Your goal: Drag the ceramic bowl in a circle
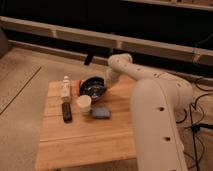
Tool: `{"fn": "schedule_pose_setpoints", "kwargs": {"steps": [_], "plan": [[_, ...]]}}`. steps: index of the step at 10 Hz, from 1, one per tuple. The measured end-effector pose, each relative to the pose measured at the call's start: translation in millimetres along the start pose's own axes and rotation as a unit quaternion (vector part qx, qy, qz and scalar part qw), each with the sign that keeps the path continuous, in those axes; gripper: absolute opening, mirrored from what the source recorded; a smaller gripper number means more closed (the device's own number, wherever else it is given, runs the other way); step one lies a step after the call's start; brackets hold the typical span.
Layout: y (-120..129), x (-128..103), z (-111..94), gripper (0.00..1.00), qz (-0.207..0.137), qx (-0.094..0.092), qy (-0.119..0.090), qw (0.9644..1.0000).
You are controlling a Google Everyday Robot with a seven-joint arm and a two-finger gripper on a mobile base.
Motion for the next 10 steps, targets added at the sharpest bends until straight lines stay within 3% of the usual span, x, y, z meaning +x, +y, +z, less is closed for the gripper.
{"fn": "schedule_pose_setpoints", "kwargs": {"steps": [3, 5, 7, 10], "plan": [[-51.2, 4.4, -2.4, 0.00, 0.034, 0.031, 0.013, 0.9989], [-64.7, -14.1, -5.1, 0.00, 0.022, 0.051, 0.016, 0.9983], [-60.0, -49.0, -9.3, 0.00, -0.009, 0.073, 0.014, 0.9972], [-32.7, -78.5, -6.5, 0.00, -0.037, 0.070, 0.010, 0.9968]]}}
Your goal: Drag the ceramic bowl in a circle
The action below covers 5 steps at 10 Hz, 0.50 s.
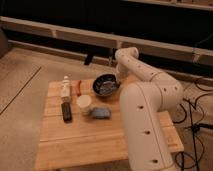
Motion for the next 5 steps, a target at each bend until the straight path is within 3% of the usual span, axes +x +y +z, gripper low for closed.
{"fn": "schedule_pose_setpoints", "kwargs": {"steps": [2, 3, 5], "plan": [[24.6, -8.9, 0.1, 0.00, -0.014, -0.015, -0.002, 0.9998], [41.7, -5.4, 3.1, 0.02, -0.019, -0.032, 0.002, 0.9993], [72.2, 9.0, 7.0, 0.21, -0.030, -0.061, 0.012, 0.9977]]}}
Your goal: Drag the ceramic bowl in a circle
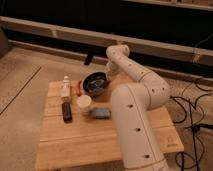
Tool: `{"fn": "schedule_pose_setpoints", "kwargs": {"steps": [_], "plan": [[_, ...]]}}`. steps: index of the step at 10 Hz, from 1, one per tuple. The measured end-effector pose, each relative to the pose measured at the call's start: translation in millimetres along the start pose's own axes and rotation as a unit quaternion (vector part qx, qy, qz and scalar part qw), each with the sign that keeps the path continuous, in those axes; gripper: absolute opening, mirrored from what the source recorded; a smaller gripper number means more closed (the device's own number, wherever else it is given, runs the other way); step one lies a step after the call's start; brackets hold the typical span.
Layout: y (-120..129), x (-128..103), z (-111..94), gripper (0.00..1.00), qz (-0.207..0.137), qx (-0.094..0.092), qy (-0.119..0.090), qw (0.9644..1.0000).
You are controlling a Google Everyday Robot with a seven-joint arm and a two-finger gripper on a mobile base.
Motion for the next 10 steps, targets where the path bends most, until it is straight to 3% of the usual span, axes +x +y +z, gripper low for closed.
{"fn": "schedule_pose_setpoints", "kwargs": {"steps": [2, 5, 10], "plan": [[14.4, 21.3, 10.3, 0.44, 0.003, -0.018, 0.018, 0.9997], [0.2, 41.4, 18.4, 0.76, 0.030, -0.024, 0.032, 0.9988], [-20.2, 40.6, 10.8, 0.80, 0.052, -0.020, 0.020, 0.9982]]}}
